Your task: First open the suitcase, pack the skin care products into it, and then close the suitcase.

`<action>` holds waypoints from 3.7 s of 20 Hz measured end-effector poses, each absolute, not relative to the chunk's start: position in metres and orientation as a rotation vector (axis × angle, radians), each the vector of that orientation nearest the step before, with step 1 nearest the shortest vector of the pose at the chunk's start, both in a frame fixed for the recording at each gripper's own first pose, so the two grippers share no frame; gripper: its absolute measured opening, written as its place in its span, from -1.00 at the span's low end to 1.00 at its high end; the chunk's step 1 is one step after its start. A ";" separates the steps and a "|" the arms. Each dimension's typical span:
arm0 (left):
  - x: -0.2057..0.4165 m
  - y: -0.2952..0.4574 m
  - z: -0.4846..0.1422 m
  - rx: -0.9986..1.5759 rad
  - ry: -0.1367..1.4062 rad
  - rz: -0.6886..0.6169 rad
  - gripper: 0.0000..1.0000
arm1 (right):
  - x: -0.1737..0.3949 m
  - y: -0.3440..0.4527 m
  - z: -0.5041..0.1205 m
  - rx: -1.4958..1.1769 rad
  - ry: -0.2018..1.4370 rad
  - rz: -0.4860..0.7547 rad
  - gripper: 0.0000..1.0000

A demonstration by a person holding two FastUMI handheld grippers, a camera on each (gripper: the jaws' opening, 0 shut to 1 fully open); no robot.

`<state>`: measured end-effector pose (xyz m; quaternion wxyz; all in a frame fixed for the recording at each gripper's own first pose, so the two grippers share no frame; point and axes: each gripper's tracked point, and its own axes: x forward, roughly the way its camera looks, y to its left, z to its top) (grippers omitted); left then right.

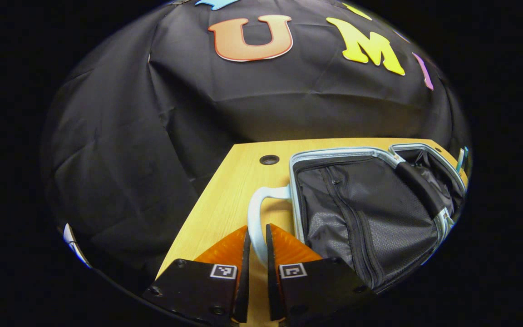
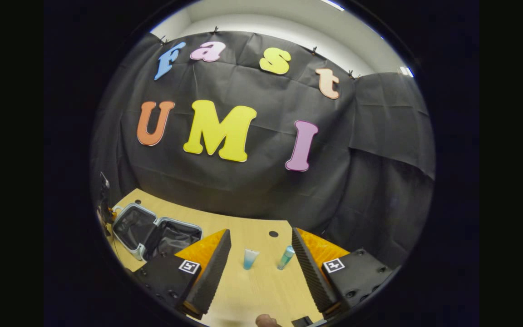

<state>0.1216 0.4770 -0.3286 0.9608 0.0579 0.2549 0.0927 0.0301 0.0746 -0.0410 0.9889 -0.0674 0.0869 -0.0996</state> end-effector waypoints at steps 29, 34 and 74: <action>0.083 -0.012 -0.138 0.018 0.234 0.080 0.98 | 0.121 -0.146 -0.118 0.056 0.193 0.037 0.59; 0.086 -0.087 -0.197 0.038 0.330 -0.060 0.99 | 0.116 -0.172 -0.140 0.036 0.229 0.009 0.59; 0.066 -0.160 -0.264 -0.032 0.626 -0.175 -0.08 | 0.198 -0.133 -0.317 0.085 0.544 0.105 0.60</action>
